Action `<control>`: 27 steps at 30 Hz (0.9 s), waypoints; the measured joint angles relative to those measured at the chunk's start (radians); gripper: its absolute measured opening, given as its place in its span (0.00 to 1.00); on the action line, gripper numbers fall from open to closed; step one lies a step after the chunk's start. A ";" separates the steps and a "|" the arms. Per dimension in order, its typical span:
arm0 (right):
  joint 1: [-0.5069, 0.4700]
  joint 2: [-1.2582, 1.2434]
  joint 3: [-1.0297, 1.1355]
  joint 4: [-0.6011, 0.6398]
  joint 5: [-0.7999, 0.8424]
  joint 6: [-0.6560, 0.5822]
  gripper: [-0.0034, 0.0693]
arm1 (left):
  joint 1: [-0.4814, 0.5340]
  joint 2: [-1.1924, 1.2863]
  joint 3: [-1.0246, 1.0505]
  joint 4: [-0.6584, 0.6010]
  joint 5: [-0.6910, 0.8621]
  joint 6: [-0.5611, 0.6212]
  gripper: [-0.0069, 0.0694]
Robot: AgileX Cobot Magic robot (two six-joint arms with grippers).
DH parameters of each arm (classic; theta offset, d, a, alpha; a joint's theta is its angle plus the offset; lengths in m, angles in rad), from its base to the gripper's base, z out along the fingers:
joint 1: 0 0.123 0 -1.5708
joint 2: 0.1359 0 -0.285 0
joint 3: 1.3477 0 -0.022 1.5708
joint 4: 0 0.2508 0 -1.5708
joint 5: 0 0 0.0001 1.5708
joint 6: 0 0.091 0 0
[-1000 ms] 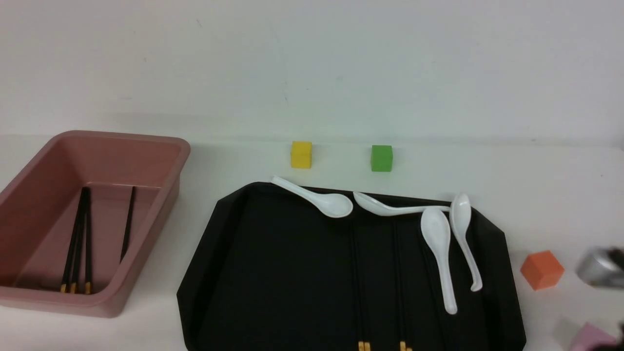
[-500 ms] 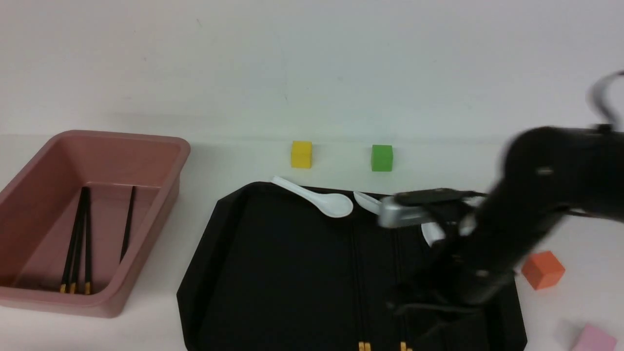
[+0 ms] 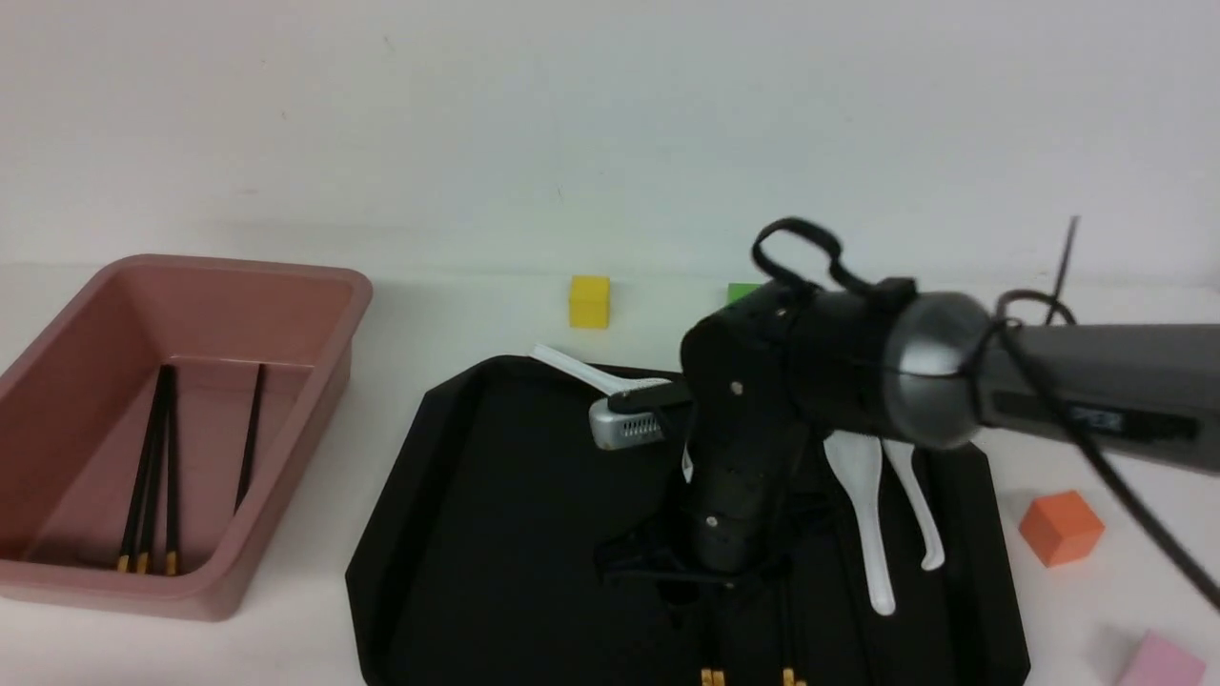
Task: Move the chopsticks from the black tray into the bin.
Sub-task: Use the right arm to grab a pair of chopsticks
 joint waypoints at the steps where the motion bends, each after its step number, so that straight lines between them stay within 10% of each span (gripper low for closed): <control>1: 0.000 0.013 -0.001 -0.002 0.000 0.001 0.53 | 0.000 0.000 0.000 0.000 0.000 0.000 0.32; 13: 0.000 0.042 -0.012 -0.013 0.012 0.005 0.49 | 0.000 0.000 0.000 0.000 0.000 0.000 0.32; 18: -0.002 0.044 -0.016 -0.020 0.063 0.005 0.22 | 0.000 0.000 0.000 0.000 0.000 0.000 0.32; 27: -0.002 -0.050 -0.012 -0.018 0.134 0.002 0.23 | 0.000 0.000 0.000 0.000 0.000 0.000 0.32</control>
